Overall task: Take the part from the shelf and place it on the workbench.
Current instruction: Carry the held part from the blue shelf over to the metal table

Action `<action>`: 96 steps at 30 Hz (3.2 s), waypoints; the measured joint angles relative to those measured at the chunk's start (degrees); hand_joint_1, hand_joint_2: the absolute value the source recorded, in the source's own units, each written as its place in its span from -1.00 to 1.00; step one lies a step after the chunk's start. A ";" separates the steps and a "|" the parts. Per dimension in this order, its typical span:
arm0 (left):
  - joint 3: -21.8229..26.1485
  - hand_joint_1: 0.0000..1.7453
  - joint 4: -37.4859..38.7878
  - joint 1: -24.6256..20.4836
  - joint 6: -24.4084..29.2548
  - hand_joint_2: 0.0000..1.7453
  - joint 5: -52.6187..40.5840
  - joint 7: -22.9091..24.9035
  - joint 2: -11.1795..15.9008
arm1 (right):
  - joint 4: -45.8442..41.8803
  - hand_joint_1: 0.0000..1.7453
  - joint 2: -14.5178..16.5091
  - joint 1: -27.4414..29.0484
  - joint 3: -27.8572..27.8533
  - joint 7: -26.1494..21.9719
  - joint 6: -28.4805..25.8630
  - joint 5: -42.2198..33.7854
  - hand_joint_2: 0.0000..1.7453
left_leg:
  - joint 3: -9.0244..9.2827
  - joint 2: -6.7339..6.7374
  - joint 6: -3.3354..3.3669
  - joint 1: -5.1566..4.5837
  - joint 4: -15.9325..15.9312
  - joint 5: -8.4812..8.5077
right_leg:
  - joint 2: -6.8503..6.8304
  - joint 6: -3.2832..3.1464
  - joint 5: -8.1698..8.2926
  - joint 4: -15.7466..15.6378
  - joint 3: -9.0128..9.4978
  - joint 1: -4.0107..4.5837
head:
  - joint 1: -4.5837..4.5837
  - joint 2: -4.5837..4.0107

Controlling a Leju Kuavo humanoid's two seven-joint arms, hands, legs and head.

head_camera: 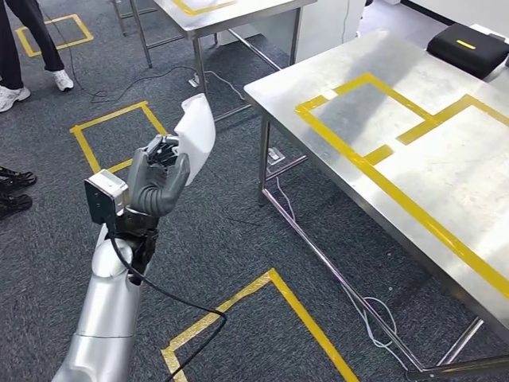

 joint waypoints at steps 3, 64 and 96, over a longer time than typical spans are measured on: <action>0.25 1.00 -0.23 0.57 -0.31 1.00 -0.04 -0.32 0.26 | -0.02 -1.00 0.02 -0.26 0.04 0.13 0.02 0.00 -1.00 | 0.04 1.86 0.41 -0.36 0.01 -0.18 | -2.92 0.36 -4.71 10.94 -5.07 0.00 | 0.31 0.00; 0.30 1.00 -1.81 2.00 -1.46 1.00 0.63 -0.83 1.14 | -0.02 -1.00 -0.33 -0.18 0.17 1.66 -1.04 -0.02 -1.00 | 0.09 1.99 0.44 -0.04 0.36 -0.73 | -2.99 0.42 -5.07 10.63 -4.73 -0.19 | 0.13 0.00; 0.58 1.00 -2.05 2.02 -1.45 1.00 1.19 0.10 1.25 | -0.01 -1.00 -0.44 -0.25 1.45 3.07 -4.07 0.02 -1.00 | 1.56 3.85 -1.40 -0.80 -0.96 -0.73 | -3.94 -1.24 2.01 -4.32 3.36 0.01 | 0.04 0.00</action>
